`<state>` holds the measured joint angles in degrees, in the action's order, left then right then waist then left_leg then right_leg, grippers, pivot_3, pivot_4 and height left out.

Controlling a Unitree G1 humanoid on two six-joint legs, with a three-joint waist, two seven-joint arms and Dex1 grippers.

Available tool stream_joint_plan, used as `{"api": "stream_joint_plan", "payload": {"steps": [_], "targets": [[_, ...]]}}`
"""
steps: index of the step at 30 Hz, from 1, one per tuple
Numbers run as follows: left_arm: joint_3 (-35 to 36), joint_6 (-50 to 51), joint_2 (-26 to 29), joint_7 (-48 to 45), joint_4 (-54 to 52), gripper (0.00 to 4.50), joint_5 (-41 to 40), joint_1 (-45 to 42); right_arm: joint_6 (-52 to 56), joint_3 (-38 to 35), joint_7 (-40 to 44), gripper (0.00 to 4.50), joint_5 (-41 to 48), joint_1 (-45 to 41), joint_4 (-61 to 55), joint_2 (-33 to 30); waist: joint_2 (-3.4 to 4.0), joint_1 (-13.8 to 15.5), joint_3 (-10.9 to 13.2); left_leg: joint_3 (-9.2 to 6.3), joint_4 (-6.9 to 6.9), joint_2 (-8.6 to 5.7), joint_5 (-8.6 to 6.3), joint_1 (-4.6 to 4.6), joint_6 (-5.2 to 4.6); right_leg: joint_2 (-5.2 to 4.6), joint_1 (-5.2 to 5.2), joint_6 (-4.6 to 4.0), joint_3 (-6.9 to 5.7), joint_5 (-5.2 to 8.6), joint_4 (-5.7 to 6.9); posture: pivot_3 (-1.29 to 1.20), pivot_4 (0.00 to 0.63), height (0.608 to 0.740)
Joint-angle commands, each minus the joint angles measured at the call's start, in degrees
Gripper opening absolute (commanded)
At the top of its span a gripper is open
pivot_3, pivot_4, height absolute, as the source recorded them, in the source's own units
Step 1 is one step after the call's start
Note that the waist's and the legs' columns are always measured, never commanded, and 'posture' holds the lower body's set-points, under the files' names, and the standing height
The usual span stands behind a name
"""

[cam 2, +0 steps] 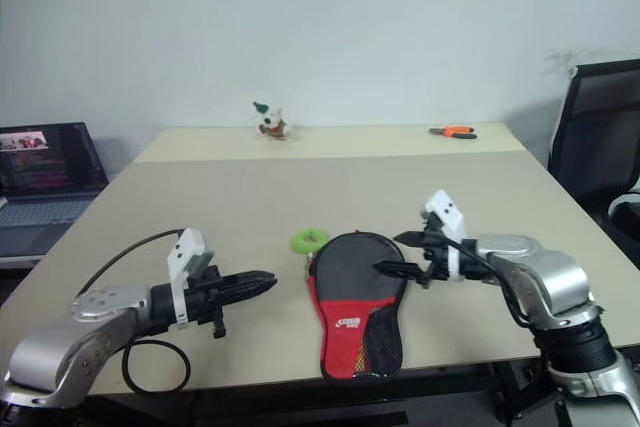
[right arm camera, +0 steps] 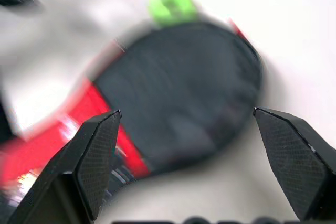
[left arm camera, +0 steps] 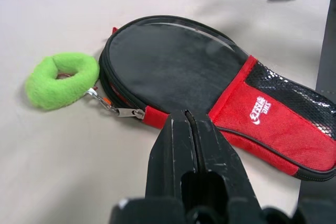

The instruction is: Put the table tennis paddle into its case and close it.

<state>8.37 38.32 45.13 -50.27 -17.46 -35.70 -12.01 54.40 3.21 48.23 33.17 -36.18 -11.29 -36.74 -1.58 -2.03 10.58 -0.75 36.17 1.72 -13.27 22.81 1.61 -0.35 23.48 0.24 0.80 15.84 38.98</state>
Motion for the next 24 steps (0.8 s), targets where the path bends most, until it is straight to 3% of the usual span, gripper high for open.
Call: {"api": "stream_joint_plan", "payload": {"steps": [1, 3, 12, 24], "targets": [[1.12, -0.74, -0.94, 3.43, 2.0, 0.98, 1.75, -4.29, -2.38, 4.48, -3.86, 4.5, -1.62, 0.06, -3.77, 5.84, 0.0, 0.34, 0.0, -0.04, 0.01, 0.0, 0.0, 0.02, 0.0, 0.0, 0.0, -0.01, -0.04, 0.0, 0.0, 0.0, 0.15, 0.74], [0.0, -0.97, -1.45, 4.31, 3.55, 1.36, 2.84, -6.49, -4.66, 7.37, -6.03, 4.5, -3.89, 1.28, -2.84, 9.23, -0.08, 0.36, -0.05, -0.06, 0.08, -0.01, 0.0, 0.01, 0.0, -0.13, -0.08, -0.04, -0.06, -0.03, 0.0, 0.0, 0.15, 0.74], [-6.66, -2.18, -7.36, 9.59, 17.58, 4.48, 11.98, -19.51, -11.96, 14.29, -7.13, 4.5, -12.87, 3.31, 2.54, 12.95, -0.08, 0.47, -0.05, -0.09, 0.28, -0.09, 0.0, 0.1, 0.0, -0.2, -0.1, -0.01, -0.07, -0.1, 0.01, 0.0, 0.15, 0.74], [-12.58, -14.23, -16.81, 6.34, 62.48, 4.48, 24.42, -42.71, -12.21, 14.83, -7.4, 4.5, -15.79, 4.1, 2.56, 15.32, -0.09, 0.18, -0.04, -0.06, 0.57, -0.15, -0.02, 0.18, -0.03, -0.02, -0.16, -0.04, -0.22, -0.12, 0.06, 0.0, 0.15, 0.74]]}}
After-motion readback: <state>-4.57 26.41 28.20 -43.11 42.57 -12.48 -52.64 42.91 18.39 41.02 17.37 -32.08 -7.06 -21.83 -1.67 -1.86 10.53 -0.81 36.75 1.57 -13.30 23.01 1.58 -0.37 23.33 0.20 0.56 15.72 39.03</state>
